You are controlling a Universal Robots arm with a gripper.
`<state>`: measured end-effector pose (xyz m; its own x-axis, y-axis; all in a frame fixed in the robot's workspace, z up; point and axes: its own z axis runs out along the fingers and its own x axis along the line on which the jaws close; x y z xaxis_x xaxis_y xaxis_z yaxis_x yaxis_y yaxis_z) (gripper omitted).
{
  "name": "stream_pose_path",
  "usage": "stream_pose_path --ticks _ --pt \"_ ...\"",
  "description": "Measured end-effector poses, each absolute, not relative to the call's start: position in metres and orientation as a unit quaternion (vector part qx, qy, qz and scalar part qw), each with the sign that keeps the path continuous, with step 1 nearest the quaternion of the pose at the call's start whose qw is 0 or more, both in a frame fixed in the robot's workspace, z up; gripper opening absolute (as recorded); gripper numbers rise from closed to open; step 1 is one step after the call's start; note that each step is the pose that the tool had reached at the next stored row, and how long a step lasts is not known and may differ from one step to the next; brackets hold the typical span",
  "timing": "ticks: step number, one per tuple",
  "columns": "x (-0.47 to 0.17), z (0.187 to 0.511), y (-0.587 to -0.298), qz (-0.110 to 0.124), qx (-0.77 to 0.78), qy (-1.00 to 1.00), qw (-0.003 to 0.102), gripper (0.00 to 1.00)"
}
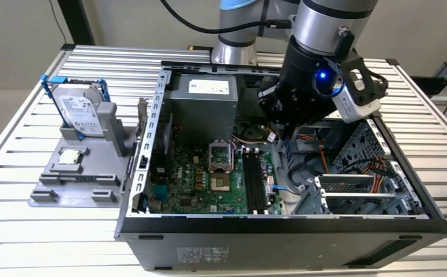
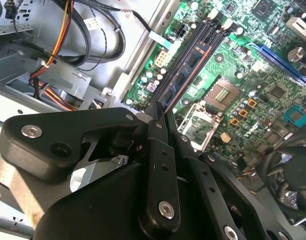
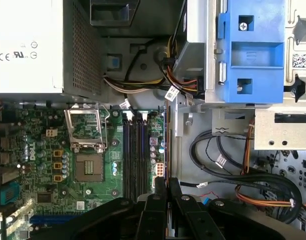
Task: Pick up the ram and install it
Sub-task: 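Insert the ram into the slot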
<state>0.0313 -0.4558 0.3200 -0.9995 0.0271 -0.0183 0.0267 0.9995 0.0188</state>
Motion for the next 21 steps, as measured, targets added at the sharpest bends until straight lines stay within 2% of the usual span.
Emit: stream_pose_path --ticks 11,21 --pt "0.031 0.318 -0.456 0.009 0.014 1.000 0.009 0.00" --pt "0.029 0.302 -0.456 0.009 0.013 1.000 0.009 0.00"
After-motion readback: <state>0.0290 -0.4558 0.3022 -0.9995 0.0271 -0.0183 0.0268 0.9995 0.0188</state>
